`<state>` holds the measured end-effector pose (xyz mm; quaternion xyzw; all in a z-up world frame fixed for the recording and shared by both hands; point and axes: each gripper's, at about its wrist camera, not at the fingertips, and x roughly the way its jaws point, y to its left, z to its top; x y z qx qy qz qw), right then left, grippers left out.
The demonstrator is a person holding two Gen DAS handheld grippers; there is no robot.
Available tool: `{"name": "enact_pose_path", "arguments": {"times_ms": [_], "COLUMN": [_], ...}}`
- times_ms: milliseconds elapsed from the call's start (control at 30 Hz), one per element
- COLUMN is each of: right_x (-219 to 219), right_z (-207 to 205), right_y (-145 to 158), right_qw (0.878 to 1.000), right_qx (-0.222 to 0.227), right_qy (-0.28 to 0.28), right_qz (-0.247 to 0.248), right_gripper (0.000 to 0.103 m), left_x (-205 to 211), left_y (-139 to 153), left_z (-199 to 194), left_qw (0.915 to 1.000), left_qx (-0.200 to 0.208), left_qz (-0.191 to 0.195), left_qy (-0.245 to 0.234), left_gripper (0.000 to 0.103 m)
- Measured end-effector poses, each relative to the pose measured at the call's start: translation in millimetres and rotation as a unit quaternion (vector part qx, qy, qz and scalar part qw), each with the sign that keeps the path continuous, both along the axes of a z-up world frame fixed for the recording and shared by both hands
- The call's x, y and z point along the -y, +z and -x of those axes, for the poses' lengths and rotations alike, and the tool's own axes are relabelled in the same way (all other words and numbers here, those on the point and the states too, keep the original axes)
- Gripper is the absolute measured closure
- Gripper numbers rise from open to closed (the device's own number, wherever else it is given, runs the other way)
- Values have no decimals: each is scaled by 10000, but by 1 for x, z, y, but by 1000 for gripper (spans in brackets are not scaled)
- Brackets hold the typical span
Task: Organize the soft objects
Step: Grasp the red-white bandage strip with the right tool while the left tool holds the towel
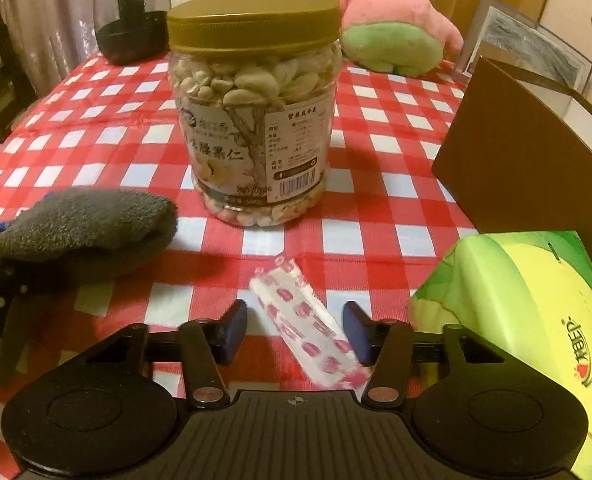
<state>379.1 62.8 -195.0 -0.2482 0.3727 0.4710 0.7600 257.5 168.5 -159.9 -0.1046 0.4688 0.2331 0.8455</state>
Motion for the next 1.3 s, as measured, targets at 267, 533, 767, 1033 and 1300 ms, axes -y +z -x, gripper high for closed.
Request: {"name": "enact_pose_path", "arguments": {"times_ms": [267, 533, 767, 1033, 1300], "right_x": [11, 16, 15, 17, 19], "right_z": [17, 19, 18, 20, 21], "right_y": [4, 2, 1, 1, 3], "right_qw": [9996, 9982, 9982, 9980, 9973], "right_qx": [-227, -584, -555, -583, -673], "right_qy": [163, 3, -16, 2, -6], "right_qz": [66, -112, -214, -232, -280], "right_gripper": [77, 77, 77, 77, 81], "left_x": [3, 5, 8, 10, 6], "left_y": [0, -1, -3, -8, -5], "left_z": [3, 1, 0, -1, 3], "left_qw": [10000, 9999, 9995, 9987, 9991], "left_qx": [1, -53, -101, -142, -64], "left_qz": [22, -9, -118, -304, -239], "left_qy": [-49, -96, -262, -383, -345], "left_gripper": [82, 79, 70, 81, 85]}}
